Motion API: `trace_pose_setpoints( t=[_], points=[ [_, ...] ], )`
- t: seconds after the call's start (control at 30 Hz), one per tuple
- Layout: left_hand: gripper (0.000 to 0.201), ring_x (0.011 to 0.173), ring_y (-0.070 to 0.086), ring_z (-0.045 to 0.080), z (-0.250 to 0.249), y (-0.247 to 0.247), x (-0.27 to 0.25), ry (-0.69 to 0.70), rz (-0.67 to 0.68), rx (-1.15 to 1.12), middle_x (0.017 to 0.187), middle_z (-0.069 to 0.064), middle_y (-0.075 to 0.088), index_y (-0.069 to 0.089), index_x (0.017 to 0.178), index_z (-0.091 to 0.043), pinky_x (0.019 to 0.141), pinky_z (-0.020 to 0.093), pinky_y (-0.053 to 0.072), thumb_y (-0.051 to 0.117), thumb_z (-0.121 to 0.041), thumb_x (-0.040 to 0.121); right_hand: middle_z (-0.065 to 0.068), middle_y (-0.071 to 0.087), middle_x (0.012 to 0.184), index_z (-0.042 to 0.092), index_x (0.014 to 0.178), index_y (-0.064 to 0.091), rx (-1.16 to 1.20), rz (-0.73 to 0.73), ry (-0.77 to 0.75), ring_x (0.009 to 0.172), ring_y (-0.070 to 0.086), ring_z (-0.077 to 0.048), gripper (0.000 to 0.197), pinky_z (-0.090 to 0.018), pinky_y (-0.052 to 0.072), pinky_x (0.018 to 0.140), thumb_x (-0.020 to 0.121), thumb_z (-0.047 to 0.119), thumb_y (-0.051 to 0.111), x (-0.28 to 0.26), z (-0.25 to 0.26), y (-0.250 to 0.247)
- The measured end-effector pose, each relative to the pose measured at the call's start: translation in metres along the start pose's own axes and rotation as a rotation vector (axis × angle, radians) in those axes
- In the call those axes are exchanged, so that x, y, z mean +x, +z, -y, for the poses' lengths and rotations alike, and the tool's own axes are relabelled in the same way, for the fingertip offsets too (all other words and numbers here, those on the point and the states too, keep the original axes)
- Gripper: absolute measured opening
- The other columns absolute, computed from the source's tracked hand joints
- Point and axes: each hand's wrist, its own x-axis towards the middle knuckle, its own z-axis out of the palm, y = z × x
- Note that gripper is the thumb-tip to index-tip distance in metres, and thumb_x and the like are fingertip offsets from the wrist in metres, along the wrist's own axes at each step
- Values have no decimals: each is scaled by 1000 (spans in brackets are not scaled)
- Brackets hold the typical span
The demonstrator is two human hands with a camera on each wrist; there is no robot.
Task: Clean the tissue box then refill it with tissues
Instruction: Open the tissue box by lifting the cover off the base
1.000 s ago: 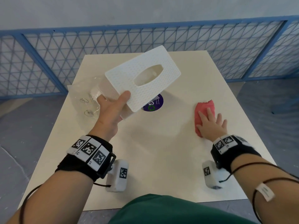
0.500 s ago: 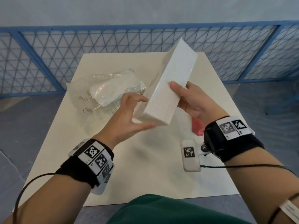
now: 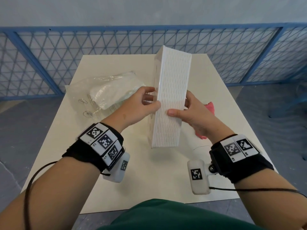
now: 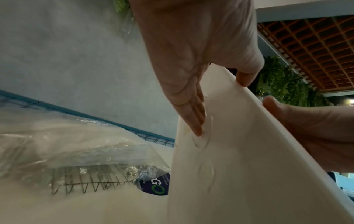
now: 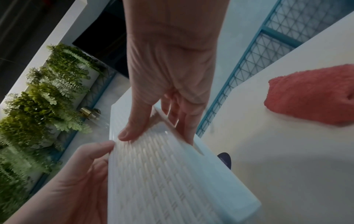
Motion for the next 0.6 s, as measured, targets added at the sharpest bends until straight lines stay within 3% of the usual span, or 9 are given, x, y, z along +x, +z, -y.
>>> trace_pose_setpoints(
  t=[0.17,0.3,0.43,0.6],
  points=[
    [50,92,64,1,-9,3,-1,-9,0,67,107,-12,63,45,131,-26,74,17,49,64,-22,85,1,62,123,24,137,41,23,28,-8,113,62,-13,84,-39,51,98,64,14,81,2,-10,-5],
    [71,91,64,8,-18,11,-4,-12,-5,145,109,-6,61,28,142,-30,72,24,50,63,-22,81,0,62,125,23,137,40,21,47,-14,115,62,-15,85,-40,51,99,64,13,82,4,-15,-7],
    [85,78,60,8,-21,21,-5,-7,-10,205,95,-7,60,8,148,-32,59,20,42,60,-18,83,1,63,125,25,139,38,-14,51,-20,112,63,-13,89,-39,52,97,64,14,86,5,-19,-6],
    [81,75,58,8,-19,23,-5,12,22,249,90,-9,57,6,149,-30,56,21,42,55,-16,86,6,65,117,25,140,37,-37,65,-29,102,67,-4,87,-26,55,84,66,14,80,3,-20,-5]
  ],
)
